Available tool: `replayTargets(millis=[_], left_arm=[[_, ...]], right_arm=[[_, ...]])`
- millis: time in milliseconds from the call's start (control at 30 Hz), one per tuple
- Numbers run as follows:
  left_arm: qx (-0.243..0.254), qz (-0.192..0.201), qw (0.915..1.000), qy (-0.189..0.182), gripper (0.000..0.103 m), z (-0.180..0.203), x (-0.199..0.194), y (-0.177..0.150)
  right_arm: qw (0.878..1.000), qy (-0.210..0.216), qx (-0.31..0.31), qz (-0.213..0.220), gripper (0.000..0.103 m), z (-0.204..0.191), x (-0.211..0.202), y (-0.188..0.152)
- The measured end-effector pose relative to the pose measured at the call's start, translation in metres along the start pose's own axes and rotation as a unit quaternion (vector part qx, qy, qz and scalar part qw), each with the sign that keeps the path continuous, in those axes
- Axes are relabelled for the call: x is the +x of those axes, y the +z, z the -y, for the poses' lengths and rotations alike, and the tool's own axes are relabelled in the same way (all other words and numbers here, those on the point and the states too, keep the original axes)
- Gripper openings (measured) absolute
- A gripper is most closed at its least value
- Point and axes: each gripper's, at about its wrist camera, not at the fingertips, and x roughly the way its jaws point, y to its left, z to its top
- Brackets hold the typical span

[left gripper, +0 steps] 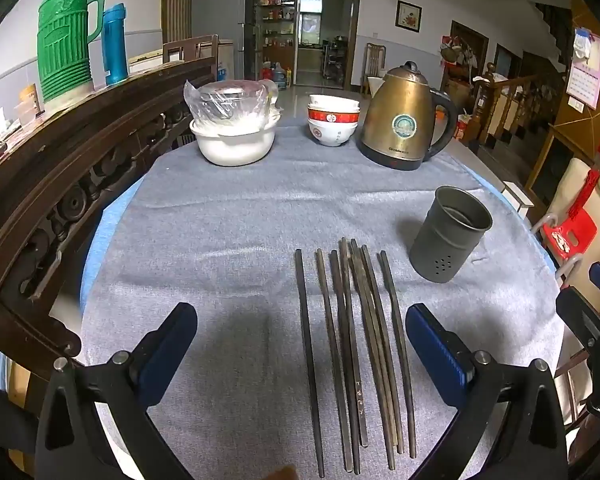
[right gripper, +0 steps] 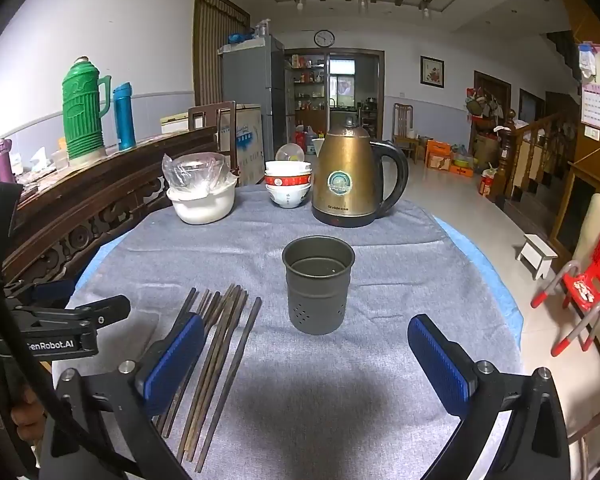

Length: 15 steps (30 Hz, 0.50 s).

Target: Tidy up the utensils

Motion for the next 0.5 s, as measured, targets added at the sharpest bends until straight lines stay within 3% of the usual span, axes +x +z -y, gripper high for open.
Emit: replayTargets(millis=[500], left_arm=[[-0.003, 0.005, 1.0000, -0.001, 0.103, 0.0011, -0.0011, -0.0010]], right_arm=[[1.000, -0.001, 0.001, -0.001, 0.103, -0.0016, -0.0012, 0.0017]])
